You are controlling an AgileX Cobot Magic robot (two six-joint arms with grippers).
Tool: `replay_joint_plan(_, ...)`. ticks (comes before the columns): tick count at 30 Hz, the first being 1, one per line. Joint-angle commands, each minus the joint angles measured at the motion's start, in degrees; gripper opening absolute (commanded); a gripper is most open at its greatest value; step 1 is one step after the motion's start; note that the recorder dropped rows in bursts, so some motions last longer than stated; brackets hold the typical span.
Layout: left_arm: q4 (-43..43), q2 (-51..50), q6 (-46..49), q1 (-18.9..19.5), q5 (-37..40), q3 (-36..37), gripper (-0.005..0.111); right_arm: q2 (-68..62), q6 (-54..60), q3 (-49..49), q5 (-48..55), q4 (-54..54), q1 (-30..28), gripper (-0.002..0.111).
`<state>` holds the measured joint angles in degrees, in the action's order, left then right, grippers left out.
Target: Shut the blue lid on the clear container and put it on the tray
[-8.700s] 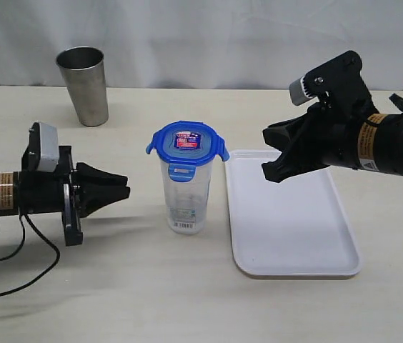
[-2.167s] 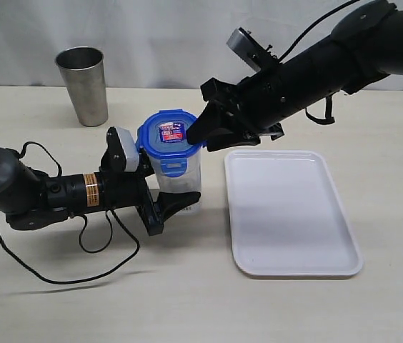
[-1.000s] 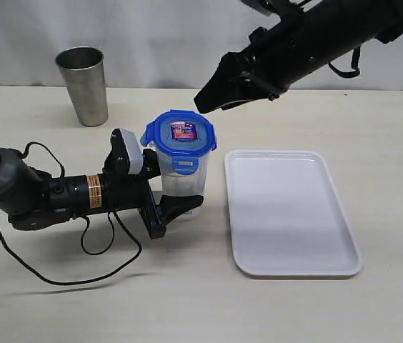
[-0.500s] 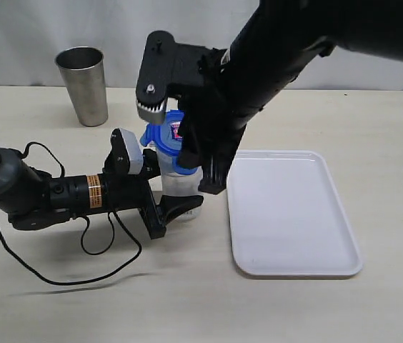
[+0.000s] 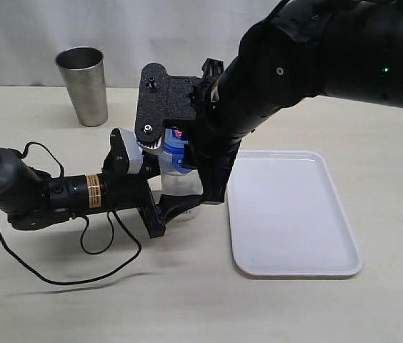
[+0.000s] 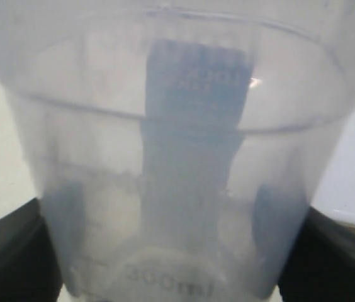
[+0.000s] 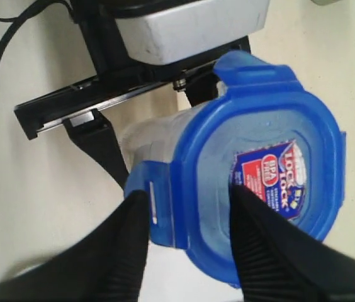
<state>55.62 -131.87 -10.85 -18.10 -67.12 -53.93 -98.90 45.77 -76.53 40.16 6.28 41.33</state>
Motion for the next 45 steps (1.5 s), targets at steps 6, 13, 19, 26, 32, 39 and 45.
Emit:
replay_joint_plan(6,0.6,-0.1,0.1,-0.5,0.8,-0.2,0.000,-4.6,-0.6,0.2,-1.4,1.3,0.1,0.039)
replay_joint_plan(13,2.1,-0.1,-0.1,-0.5,0.4,-0.2,0.000,-6.6,2.0,0.2,-1.3,2.3,0.1,0.041)
replay_joint_plan(19,2.8,-0.1,-0.1,-0.5,0.5,-0.2,0.000,-9.3,-1.6,0.2,-0.9,8.7,0.1,0.041)
replay_joint_plan(26,2.9,-0.1,-0.1,-0.5,0.5,-0.2,0.000,-12.1,-2.3,0.2,-0.7,9.7,0.1,0.037)
replay_joint_plan(32,4.7,-0.1,-2.3,-0.5,0.7,-0.9,0.000,-12.5,-2.2,0.2,-2.5,9.7,0.1,0.037)
replay_joint_plan(39,3.7,-0.1,0.4,-0.5,0.5,-0.9,0.000,-11.4,-4.7,0.2,-1.5,7.4,0.1,0.039)
replay_joint_plan(45,3.5,-0.1,2.7,-0.5,0.5,-0.9,0.000,-6.7,-8.2,-3.0,-0.9,-2.0,0.1,0.051)
